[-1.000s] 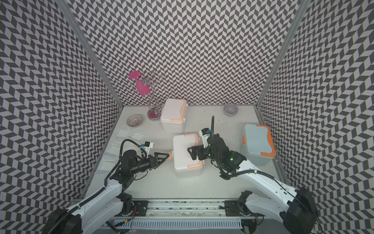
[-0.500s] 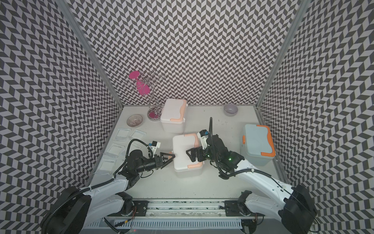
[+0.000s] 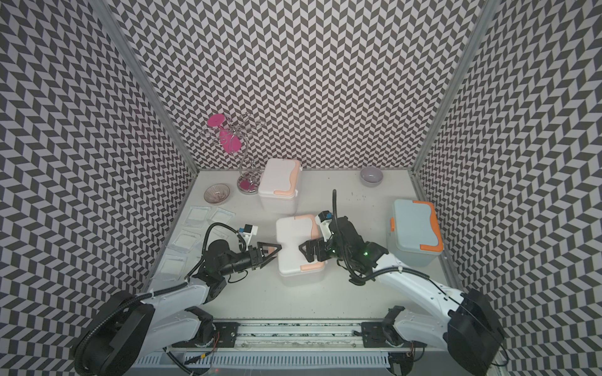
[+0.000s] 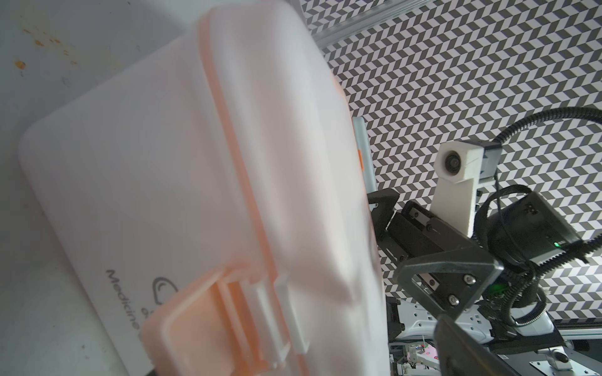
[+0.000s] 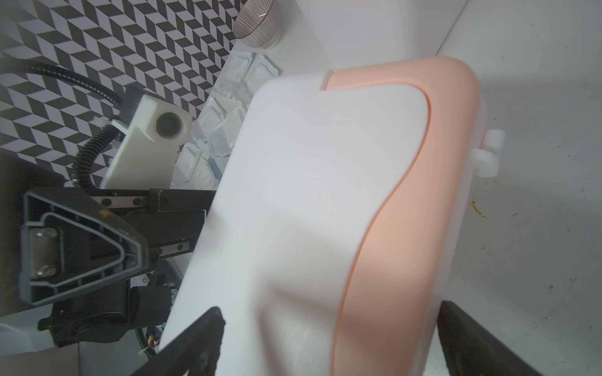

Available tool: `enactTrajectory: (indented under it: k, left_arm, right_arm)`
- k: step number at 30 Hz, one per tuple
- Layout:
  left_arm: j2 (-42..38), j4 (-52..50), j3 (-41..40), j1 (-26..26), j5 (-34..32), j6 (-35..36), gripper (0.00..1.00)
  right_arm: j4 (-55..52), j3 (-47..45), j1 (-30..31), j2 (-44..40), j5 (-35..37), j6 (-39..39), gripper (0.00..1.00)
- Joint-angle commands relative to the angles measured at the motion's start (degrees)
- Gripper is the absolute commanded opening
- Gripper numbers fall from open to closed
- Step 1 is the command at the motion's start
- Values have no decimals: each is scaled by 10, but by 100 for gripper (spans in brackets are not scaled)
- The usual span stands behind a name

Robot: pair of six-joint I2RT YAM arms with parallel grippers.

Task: Open first aid kits and take out gauze
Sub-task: Fasten the fastener of the first aid kit.

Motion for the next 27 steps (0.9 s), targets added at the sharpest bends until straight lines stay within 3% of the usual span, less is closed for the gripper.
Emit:
enactTrajectory:
  k: [1, 27]
  left_arm:
    - [-25, 6, 5, 11, 16, 1, 99]
    - [-96, -88, 14, 50, 23, 16, 99]
  right_arm:
    - [23, -3, 2, 7, -21, -7, 100]
    - [18, -4, 3, 21, -12, -13, 100]
